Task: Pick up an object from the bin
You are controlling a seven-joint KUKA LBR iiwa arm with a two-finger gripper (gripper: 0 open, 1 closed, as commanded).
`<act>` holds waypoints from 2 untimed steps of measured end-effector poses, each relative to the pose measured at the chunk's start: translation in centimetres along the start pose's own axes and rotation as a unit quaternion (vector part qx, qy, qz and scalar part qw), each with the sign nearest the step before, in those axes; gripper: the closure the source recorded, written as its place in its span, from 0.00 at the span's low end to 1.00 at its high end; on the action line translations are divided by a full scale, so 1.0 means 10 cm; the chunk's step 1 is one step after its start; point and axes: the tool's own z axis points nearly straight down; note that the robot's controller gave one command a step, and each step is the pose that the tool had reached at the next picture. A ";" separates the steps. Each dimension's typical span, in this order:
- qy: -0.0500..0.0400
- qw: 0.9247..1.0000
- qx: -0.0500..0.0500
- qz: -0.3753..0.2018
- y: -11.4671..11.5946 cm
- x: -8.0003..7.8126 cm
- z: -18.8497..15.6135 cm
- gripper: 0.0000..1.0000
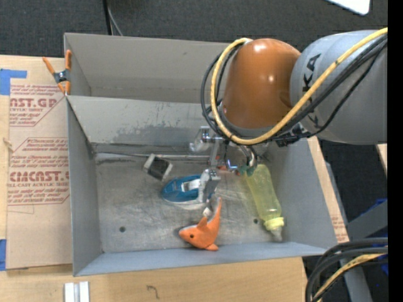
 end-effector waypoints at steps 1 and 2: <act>0.000 1.000 0.000 0.000 0.00 0.00 0.00 0.00; -0.005 1.000 0.000 -0.018 -0.01 -0.03 0.38 0.00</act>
Offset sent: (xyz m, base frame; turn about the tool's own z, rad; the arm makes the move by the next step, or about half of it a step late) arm 0.0021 -0.0045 -0.1492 -0.1273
